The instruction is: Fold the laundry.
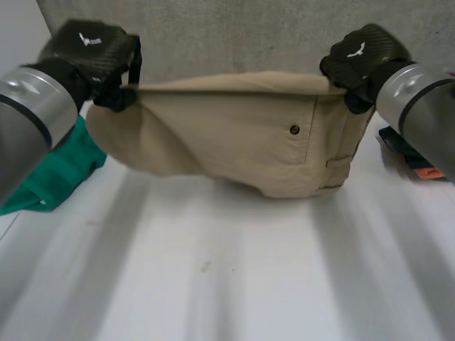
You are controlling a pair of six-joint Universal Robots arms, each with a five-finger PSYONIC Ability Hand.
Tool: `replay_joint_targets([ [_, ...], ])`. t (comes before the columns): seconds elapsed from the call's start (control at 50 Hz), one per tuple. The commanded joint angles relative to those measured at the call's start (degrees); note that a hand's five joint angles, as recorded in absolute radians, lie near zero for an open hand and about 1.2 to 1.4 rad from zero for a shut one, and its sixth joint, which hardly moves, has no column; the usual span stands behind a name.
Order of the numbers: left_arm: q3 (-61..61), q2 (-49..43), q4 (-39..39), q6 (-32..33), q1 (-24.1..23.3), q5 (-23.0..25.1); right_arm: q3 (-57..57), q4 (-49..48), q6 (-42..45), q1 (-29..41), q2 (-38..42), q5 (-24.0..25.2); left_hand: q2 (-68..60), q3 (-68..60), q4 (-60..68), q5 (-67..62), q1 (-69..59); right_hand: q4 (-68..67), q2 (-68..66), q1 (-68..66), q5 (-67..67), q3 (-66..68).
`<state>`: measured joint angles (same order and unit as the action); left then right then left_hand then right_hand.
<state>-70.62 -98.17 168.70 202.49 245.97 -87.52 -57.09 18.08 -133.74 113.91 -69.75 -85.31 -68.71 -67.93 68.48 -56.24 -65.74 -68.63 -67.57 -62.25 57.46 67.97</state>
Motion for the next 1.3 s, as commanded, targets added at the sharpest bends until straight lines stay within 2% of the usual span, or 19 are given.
replay_joint_targets([
  [0.02, 7.4, -14.7, 0.9, 2.6, 1.0, 0.1, 3.8, -1.4, 1.2, 0.1, 10.9, 2.5, -11.3, -12.1, 11.5, -13.8, -14.3, -11.4, -12.4, -17.8, 12.5, 12.0],
  [0.1, 18.5, -23.5, 8.2, 2.7, 1.5, 1.5, 10.9, -10.2, 0.3, 0.5, 18.5, 1.7, -11.3, -12.1, 11.5, -13.8, -14.3, -11.4, -12.4, -17.8, 12.5, 12.0],
  [0.12, 23.4, -26.1, 12.2, 2.3, 1.9, 1.5, 15.3, -17.0, -0.9, 0.9, 21.1, 0.4, -11.3, -12.1, 11.5, -13.8, -14.3, -11.4, -12.4, -17.8, 12.5, 12.0],
  [0.18, 29.9, -26.6, 19.8, 1.7, 2.3, 1.4, 21.2, -28.8, -3.3, 1.0, 23.7, -1.2, -11.3, -12.1, 11.5, -13.8, -14.3, -11.4, -12.4, -17.8, 12.5, 12.0],
  [0.2, 33.0, -26.5, 25.5, 0.7, 2.6, 1.3, 24.0, -37.4, -5.3, 0.8, 24.1, -1.4, -11.3, -12.1, 11.5, -13.8, -14.3, -11.4, -12.4, -17.8, 12.5, 12.0],
  [0.28, 34.6, -23.3, 36.4, -2.8, 2.6, 0.1, 24.9, -54.5, -11.4, 0.2, 24.0, 0.7, -11.3, -12.1, 11.5, -13.8, -14.3, -11.4, -12.4, -17.8, 12.5, 12.0],
  [0.32, 33.5, -22.0, 37.3, -3.3, 2.4, -0.4, 24.4, -56.8, -13.2, 0.2, 23.7, 2.4, -11.3, -12.1, 11.5, -13.8, -14.3, -11.4, -12.4, -17.8, 12.5, 12.0],
  [0.5, 15.9, -17.4, 32.7, -1.9, 2.1, -1.6, 21.3, -48.9, -14.5, -0.4, 24.8, 8.0, -11.3, -12.1, 11.5, -13.8, -14.3, -11.4, -12.4, -17.8, 12.5, 12.0],
  [0.6, 0.7, -16.8, 33.4, -0.6, 1.1, -3.5, 10.7, -42.7, -14.0, -1.0, 24.8, 11.1, -11.3, -12.1, 11.5, -13.8, -14.3, -11.4, -12.4, -17.8, 12.5, 12.0],
  [0.68, -8.5, -18.7, 33.5, -0.2, -0.3, -3.6, 1.3, -41.4, -11.3, -1.2, 25.5, 13.5, -11.3, -12.1, 11.5, -13.8, -14.3, -11.4, -12.4, -17.8, 12.5, 12.0],
  [0.82, -17.2, -24.3, 32.8, 0.9, -2.8, -4.2, -10.2, -38.1, -4.5, -1.0, 27.5, 12.4, -11.3, -12.1, 11.5, -13.8, -14.3, -11.4, -12.4, -17.8, 12.5, 12.0],
  [0.9, -21.0, -22.5, 28.9, 0.9, -3.8, -6.4, -14.0, -35.1, -1.0, -1.2, 27.2, 12.1, -11.3, -12.1, 11.5, -13.8, -14.3, -11.4, -12.4, -17.8, 12.5, 12.0],
  [0.96, -22.2, -20.0, 26.7, 0.7, -4.3, -7.3, -15.9, -32.8, -1.8, -1.2, 26.0, 10.8, 5.3, 4.5, -5.0, 2.8, 2.3, -11.4, -12.4, -17.8, 12.5, 12.0],
  [0.98, -22.8, -17.9, 25.4, 0.6, -4.3, -7.3, -16.8, -31.7, -2.3, -1.2, 24.9, 10.0, 22.5, 21.7, -22.3, 20.0, 19.5, -11.4, -12.4, -17.8, 12.5, 12.0],
  [1.04, -23.2, -13.3, 22.2, 1.0, -4.5, -6.4, -19.2, -30.4, -3.7, -1.1, 22.0, 9.1, 47.3, 46.5, -47.1, 44.8, 44.3, -11.4, -12.4, -17.8, 12.5, 12.0],
  [1.1, -22.3, -10.8, 19.0, 1.1, -3.9, -4.8, -21.1, -30.3, -4.9, -1.1, 19.8, 9.0, 50.4, 49.6, -50.2, 48.0, 47.5, -11.4, -12.4, -17.8, 12.5, 12.0],
  [1.18, -17.8, -9.7, 13.1, 0.4, -1.5, -1.2, -23.9, -30.9, -6.4, -0.7, 17.2, 9.0, 47.7, 47.0, -47.5, 45.3, 44.8, -11.0, -12.1, -17.4, 12.2, 11.7],
  [1.3, -4.8, -18.0, 2.3, -2.6, 2.1, 0.9, -26.4, -32.1, -7.6, -0.4, 15.6, 8.8, 38.3, 37.5, -38.1, 35.9, 35.4, -10.0, -11.1, -16.4, 11.2, 10.7],
])
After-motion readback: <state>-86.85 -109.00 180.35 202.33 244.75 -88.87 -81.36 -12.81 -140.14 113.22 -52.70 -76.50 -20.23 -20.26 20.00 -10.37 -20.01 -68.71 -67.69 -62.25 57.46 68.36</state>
